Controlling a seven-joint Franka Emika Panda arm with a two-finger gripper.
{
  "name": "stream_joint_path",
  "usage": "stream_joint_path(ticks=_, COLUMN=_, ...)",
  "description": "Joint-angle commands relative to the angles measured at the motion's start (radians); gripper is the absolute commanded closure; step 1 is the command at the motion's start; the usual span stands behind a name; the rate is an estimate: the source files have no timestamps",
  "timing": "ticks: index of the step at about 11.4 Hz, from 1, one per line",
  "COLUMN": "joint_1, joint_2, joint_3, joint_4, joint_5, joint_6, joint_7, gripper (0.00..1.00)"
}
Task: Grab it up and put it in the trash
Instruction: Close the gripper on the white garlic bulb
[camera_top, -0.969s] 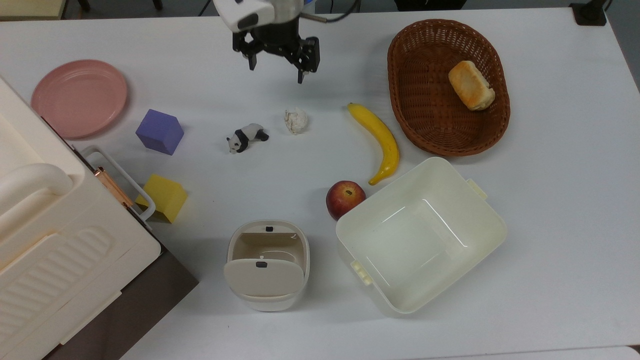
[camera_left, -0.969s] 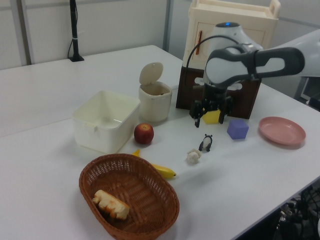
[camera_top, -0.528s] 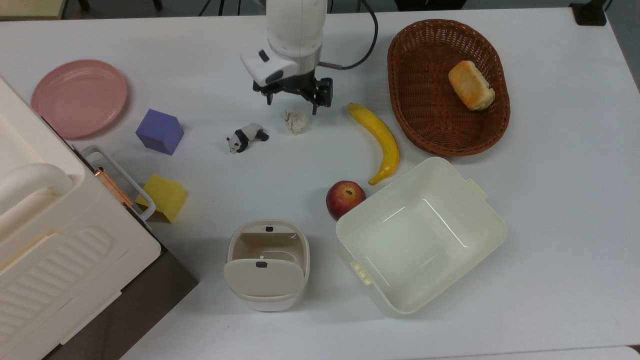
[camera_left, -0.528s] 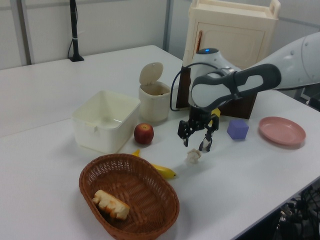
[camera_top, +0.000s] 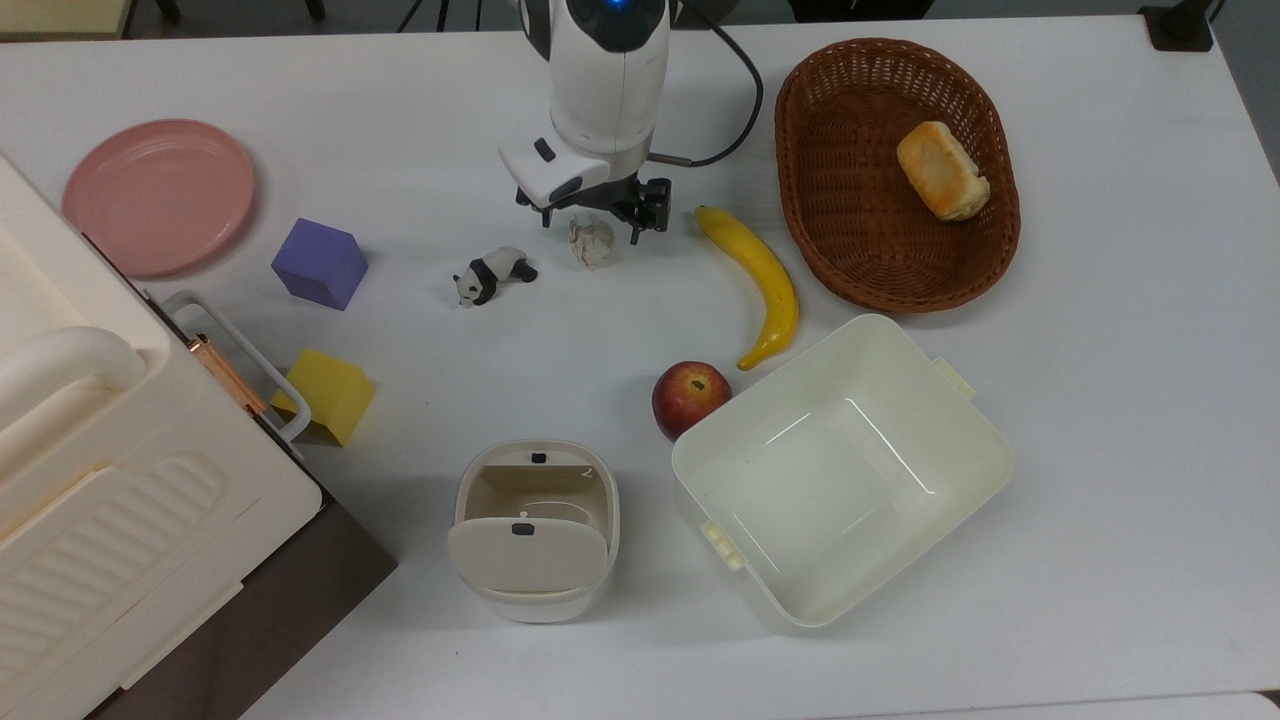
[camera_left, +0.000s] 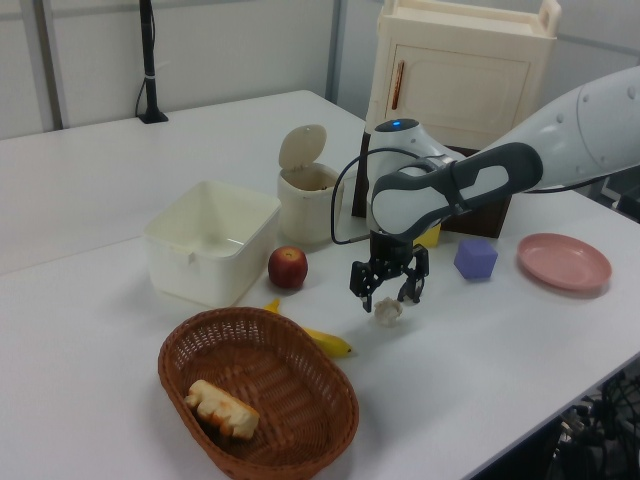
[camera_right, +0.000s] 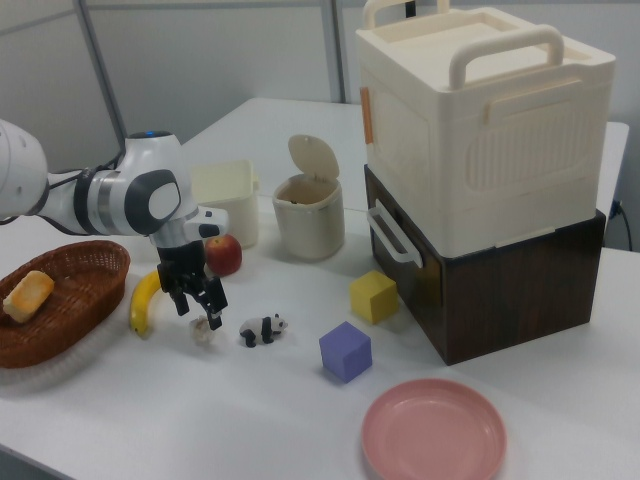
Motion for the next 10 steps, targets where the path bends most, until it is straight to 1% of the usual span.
stream_joint_path(ticks=1, joint_1=0.012, joint_2=0.039, joint_3=-0.006, joint_4=0.031, joint_5=-0.033, joint_6=0.016, joint_7=0.026, gripper=0.0)
stream_joint_path(ticks=2, joint_1=0.012, joint_2=0.042, joint_3=-0.006, joint_4=0.037, joint_5=-0.036, joint_6=0.016, joint_7=0.026, gripper=0.0)
stream_joint_path(ticks=3, joint_1=0.012, joint_2=0.042, joint_3=-0.006, joint_4=0.037, joint_5=-0.039, joint_6=0.016, joint_7=0.026, gripper=0.36)
stream_joint_path(ticks=5, joint_1=0.012, joint_2=0.05, joint_3=-0.006, joint_4=0.037, joint_5=-0.039, joint_6=0.034, joint_7=0.026, gripper=0.69)
stream_joint_path(ticks=6, joint_1=0.012, joint_2=0.052, joint_3=-0.006, joint_4=0.037, joint_5=-0.039, joint_6=0.036, joint_7=0.024, gripper=0.8)
stream_joint_path(ticks=10, joint_1=0.012, joint_2=0.05, joint_3=-0.007, joint_4=0.043, joint_5=-0.038, joint_6=0.036, joint_7=0.024, gripper=0.81)
